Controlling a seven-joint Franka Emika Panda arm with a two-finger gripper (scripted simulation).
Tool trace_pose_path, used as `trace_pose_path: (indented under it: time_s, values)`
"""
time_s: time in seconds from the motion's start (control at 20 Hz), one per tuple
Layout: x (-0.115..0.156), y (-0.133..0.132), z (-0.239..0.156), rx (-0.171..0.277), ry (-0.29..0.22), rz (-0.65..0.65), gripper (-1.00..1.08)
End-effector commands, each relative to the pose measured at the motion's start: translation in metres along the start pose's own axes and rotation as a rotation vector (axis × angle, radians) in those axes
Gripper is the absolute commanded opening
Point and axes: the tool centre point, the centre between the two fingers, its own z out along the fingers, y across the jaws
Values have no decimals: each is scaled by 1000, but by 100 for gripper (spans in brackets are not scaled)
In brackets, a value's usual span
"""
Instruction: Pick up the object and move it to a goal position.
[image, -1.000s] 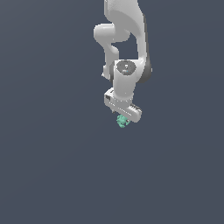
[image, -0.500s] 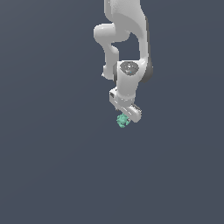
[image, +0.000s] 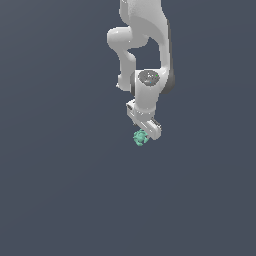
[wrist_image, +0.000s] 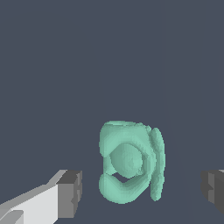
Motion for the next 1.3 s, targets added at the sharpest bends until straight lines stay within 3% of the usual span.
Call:
trace_pose_path:
  time_s: [0.0,0.9,0.95,1.25]
  values:
    - [0,0,0,0,0,0,100]
    - [-1,0,50,0,0,4,100]
    - [-1,0,50,0,0,4,-100]
    - [-1,0,50,0,0,4,-100]
